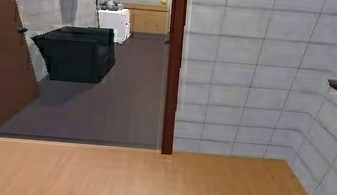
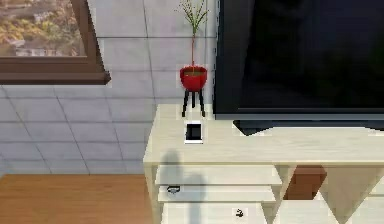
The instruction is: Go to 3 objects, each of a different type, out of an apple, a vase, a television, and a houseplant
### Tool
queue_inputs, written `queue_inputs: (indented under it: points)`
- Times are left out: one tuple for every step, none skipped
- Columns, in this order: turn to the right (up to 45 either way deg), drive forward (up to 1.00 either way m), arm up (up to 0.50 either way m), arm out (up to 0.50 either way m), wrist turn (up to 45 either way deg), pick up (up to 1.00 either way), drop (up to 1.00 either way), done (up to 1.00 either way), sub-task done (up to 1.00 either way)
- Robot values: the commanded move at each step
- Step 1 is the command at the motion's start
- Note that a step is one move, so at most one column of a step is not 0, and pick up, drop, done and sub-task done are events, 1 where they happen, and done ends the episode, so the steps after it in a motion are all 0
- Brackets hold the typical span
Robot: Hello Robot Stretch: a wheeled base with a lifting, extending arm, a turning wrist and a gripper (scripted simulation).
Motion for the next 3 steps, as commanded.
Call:
queue_inputs:
  points:
    - [45.0, 0.0, 0.0, 0.0, 0.0, 0.0, 0.0, 0.0, 0.0]
    - [42.0, 0.0, 0.0, 0.0, 0.0, 0.0, 0.0, 0.0, 0.0]
    - [3.0, 0.0, 0.0, 0.0, 0.0, 0.0, 0.0, 0.0, 0.0]
